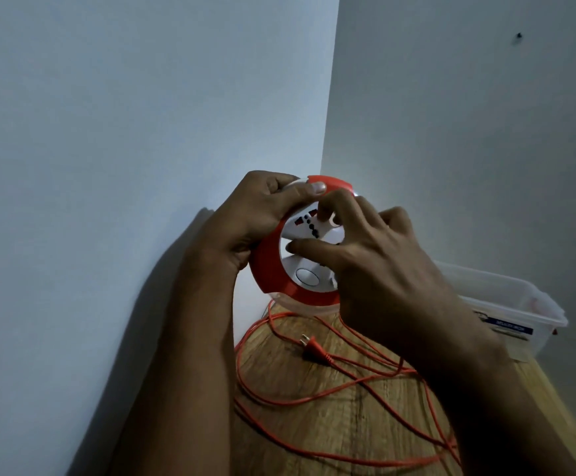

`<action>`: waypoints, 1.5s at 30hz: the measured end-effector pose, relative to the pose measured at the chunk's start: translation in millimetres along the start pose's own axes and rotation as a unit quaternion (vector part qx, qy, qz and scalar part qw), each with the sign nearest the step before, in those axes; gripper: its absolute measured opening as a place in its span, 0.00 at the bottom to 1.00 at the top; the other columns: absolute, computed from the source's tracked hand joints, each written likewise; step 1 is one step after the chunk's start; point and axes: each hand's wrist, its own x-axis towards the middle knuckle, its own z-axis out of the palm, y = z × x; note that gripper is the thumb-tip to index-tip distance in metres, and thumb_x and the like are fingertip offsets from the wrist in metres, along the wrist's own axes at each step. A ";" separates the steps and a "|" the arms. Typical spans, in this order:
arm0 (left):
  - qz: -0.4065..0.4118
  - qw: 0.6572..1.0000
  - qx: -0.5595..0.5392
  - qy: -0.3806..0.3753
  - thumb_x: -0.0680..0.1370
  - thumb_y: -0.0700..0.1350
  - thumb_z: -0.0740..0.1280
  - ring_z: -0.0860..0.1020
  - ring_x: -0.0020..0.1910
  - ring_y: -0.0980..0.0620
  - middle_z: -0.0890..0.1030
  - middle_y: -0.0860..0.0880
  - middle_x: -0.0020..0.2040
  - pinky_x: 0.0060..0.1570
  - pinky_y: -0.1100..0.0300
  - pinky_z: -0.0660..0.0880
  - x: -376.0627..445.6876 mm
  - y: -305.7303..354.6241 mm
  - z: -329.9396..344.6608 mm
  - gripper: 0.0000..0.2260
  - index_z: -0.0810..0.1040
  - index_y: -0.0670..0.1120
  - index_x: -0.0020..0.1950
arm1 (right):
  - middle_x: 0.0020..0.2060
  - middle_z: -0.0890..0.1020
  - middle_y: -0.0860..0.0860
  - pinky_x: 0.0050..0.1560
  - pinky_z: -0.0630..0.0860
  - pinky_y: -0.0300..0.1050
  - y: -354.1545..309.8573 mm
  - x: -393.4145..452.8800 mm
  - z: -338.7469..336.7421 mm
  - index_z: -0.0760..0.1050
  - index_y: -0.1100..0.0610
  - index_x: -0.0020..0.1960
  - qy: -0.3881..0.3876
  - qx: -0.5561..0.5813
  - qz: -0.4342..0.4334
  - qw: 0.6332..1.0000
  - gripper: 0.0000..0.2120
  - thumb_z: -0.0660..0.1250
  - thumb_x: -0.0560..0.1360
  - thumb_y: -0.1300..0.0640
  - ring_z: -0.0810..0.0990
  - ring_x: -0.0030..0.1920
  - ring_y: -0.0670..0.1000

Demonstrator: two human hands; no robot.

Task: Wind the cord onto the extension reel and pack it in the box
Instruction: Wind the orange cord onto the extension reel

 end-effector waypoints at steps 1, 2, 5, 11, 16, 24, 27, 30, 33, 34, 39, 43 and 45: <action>0.001 1.000 0.000 0.000 0.79 0.56 0.69 0.86 0.48 0.44 0.87 0.43 0.47 0.59 0.44 0.81 -0.3 0.8 0.5 0.15 0.87 0.46 0.53 | 0.66 0.68 0.58 0.54 0.68 0.58 0.1 0.5 1.7 0.74 0.44 0.65 0.009 0.008 0.007 1.000 0.32 0.76 0.62 0.57 0.70 0.65 0.59; 0.001 1.000 0.003 0.001 0.79 0.55 0.69 0.86 0.47 0.45 0.88 0.44 0.47 0.58 0.46 0.81 -0.1 0.9 0.7 0.14 0.87 0.46 0.53 | 0.65 0.69 0.58 0.54 0.68 0.57 0.7 1.0 3.5 0.76 0.45 0.64 0.023 0.015 0.011 1.000 0.31 0.77 0.62 0.57 0.71 0.64 0.59; 0.005 1.000 0.001 0.007 0.80 0.55 0.69 0.86 0.45 0.44 0.88 0.45 0.45 0.52 0.51 0.82 0.5 1.4 0.8 0.14 0.87 0.45 0.52 | 0.61 0.74 0.57 0.55 0.68 0.58 3.4 2.1 11.2 0.78 0.46 0.61 0.069 0.019 0.019 0.997 0.29 0.79 0.61 0.53 0.74 0.59 0.58; 0.007 1.000 0.009 0.002 0.80 0.56 0.67 0.84 0.38 0.58 0.86 0.52 0.40 0.42 0.64 0.77 0.7 2.7 2.9 0.12 0.85 0.49 0.48 | 0.51 0.78 0.57 0.47 0.68 0.48 1.6 0.4 17.2 0.80 0.51 0.60 0.146 0.042 0.069 0.986 0.26 0.73 0.63 0.46 0.77 0.44 0.55; 0.009 1.000 -0.003 -0.027 0.81 0.55 0.67 0.82 0.35 0.60 0.85 0.55 0.37 0.40 0.64 0.80 1.5 5.3 12.3 0.10 0.82 0.51 0.45 | 0.45 0.84 0.54 0.39 0.65 0.33 -5.3 3.0 20.1 0.81 0.57 0.56 0.192 0.126 0.192 0.954 0.24 0.72 0.67 0.41 0.79 0.36 0.50; 0.018 0.999 0.033 -0.006 0.80 0.56 0.68 0.84 0.38 0.55 0.87 0.51 0.41 0.42 0.61 0.78 2.3 5.3 5.4 0.13 0.85 0.48 0.48 | 0.51 0.80 0.52 0.40 0.71 0.40 11.4 -6.0 -16.9 0.80 0.53 0.57 0.119 0.106 0.097 0.983 0.19 0.76 0.68 0.51 0.79 0.41 0.51; 0.036 0.998 0.043 0.000 0.80 0.55 0.68 0.85 0.42 0.47 0.87 0.45 0.43 0.42 0.55 0.81 1.1 5.4 -2.4 0.15 0.86 0.44 0.51 | 0.60 0.75 0.53 0.52 0.72 0.51 14.5 -6.9 -18.5 0.79 0.50 0.60 0.054 0.084 -0.019 0.995 0.23 0.76 0.66 0.58 0.77 0.55 0.54; 0.055 0.997 0.047 0.006 0.80 0.55 0.69 0.84 0.47 0.43 0.87 0.42 0.45 0.50 0.50 0.80 -0.9 5.1 -3.9 0.15 0.87 0.45 0.50 | 0.67 0.69 0.56 0.57 0.69 0.58 7.5 -1.8 -4.5 0.74 0.46 0.66 0.008 0.015 -0.033 0.999 0.31 0.76 0.64 0.59 0.69 0.66 0.58; 0.048 0.997 0.055 0.009 0.80 0.54 0.70 0.85 0.46 0.48 0.87 0.48 0.43 0.52 0.50 0.81 -1.8 4.9 -2.0 0.13 0.88 0.46 0.48 | 0.71 0.65 0.60 0.58 0.67 0.61 0.6 1.1 7.8 0.76 0.46 0.65 0.013 0.011 -0.016 1.000 0.32 0.78 0.62 0.59 0.67 0.68 0.60; 0.048 0.997 0.059 0.008 0.80 0.54 0.70 0.85 0.45 0.47 0.87 0.48 0.42 0.52 0.49 0.82 -1.4 4.5 -1.8 0.13 0.87 0.46 0.47 | 0.70 0.66 0.60 0.58 0.67 0.60 0.2 1.9 11.5 0.77 0.46 0.63 0.025 0.019 -0.012 0.999 0.31 0.78 0.62 0.58 0.69 0.67 0.61; 0.053 0.995 0.081 -0.003 0.78 0.55 0.71 0.85 0.46 0.52 0.88 0.51 0.43 0.56 0.47 0.82 1.3 3.9 0.4 0.11 0.88 0.49 0.49 | 0.61 0.75 0.59 0.51 0.70 0.53 0.8 3.4 26.7 0.81 0.49 0.58 0.108 0.035 0.009 0.993 0.25 0.77 0.61 0.53 0.77 0.56 0.59; 0.036 0.997 0.069 0.009 0.77 0.56 0.73 0.85 0.43 0.54 0.87 0.52 0.42 0.51 0.53 0.82 2.7 4.8 3.7 0.11 0.88 0.50 0.49 | 0.51 0.82 0.56 0.44 0.78 0.42 -4.1 3.7 31.4 0.80 0.56 0.59 0.168 0.140 0.107 0.970 0.25 0.74 0.66 0.44 0.81 0.41 0.53; 0.031 0.997 0.066 0.008 0.77 0.56 0.72 0.85 0.42 0.55 0.87 0.52 0.42 0.50 0.55 0.82 3.5 4.9 6.5 0.11 0.88 0.50 0.49 | 0.45 0.85 0.52 0.43 0.73 0.32 -8.3 5.6 32.6 0.81 0.57 0.57 0.185 0.191 0.162 0.950 0.24 0.74 0.68 0.42 0.82 0.38 0.49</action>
